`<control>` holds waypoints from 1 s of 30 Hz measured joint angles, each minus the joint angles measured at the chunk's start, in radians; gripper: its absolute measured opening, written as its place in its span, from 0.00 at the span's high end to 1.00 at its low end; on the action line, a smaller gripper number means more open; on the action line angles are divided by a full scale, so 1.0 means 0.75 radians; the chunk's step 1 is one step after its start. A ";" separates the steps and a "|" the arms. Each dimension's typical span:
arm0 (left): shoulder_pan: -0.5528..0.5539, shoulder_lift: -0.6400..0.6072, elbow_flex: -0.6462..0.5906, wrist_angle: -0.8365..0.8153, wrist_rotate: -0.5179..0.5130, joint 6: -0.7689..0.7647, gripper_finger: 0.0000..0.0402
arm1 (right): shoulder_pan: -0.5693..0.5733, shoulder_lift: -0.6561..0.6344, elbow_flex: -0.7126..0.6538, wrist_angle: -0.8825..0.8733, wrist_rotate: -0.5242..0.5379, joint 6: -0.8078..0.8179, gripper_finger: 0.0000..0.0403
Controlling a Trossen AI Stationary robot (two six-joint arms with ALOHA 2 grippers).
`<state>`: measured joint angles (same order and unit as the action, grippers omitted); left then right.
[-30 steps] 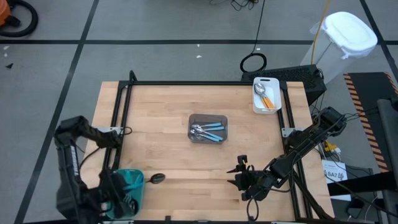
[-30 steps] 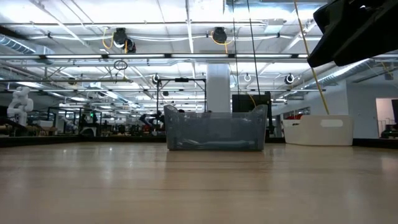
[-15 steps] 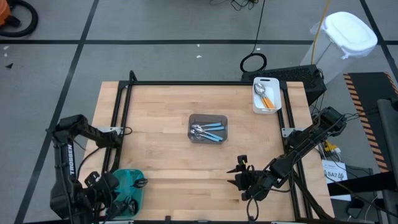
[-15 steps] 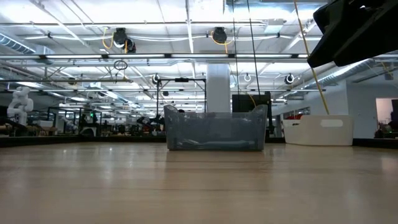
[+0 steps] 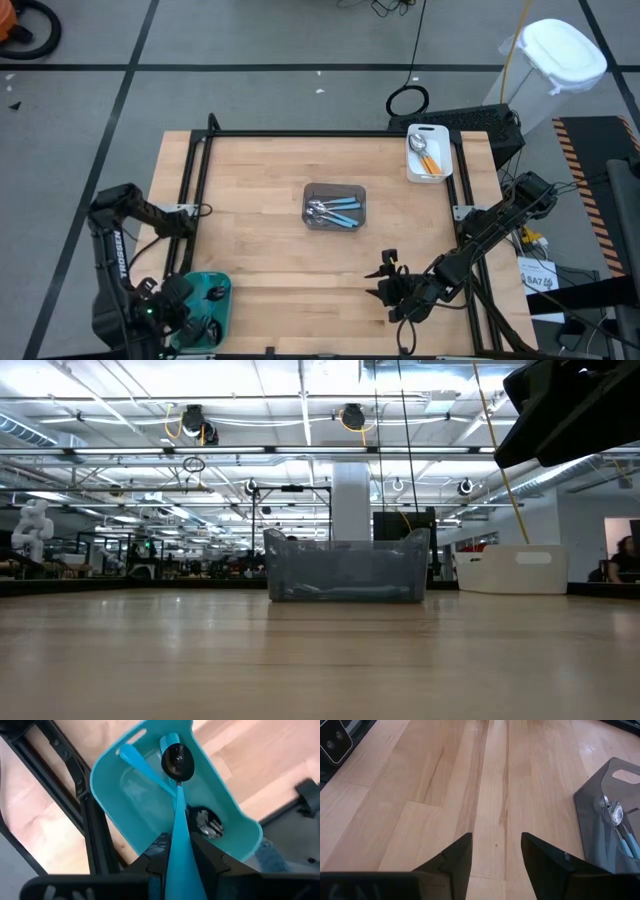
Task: Sort silverware by color (type)
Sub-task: Put the dark blue spoon into the blue bin, then return to Home Position
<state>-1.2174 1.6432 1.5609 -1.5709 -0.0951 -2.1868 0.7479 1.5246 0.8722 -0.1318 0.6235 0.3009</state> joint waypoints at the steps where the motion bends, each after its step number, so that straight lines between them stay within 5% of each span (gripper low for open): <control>1: 0.011 0.000 -0.008 -0.001 0.000 0.001 0.86 | 0.000 0.000 0.000 0.000 0.000 -0.003 0.60; 10: 0.050 0.001 -0.035 -0.001 0.000 0.015 0.86 | 0.000 0.000 0.000 0.000 0.000 -0.004 0.60; 18: 0.093 0.043 -0.035 -0.001 -0.001 0.038 0.71 | 0.000 0.000 0.000 -0.001 0.000 -0.004 0.60; 30: 0.096 0.071 -0.036 0.000 -0.016 0.048 0.69 | -0.001 0.000 0.000 -0.003 0.000 -0.004 0.60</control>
<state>-1.1454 1.6962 1.5341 -1.5711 -0.1069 -2.1506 0.7475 1.5246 0.8722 -0.1339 0.6233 0.2977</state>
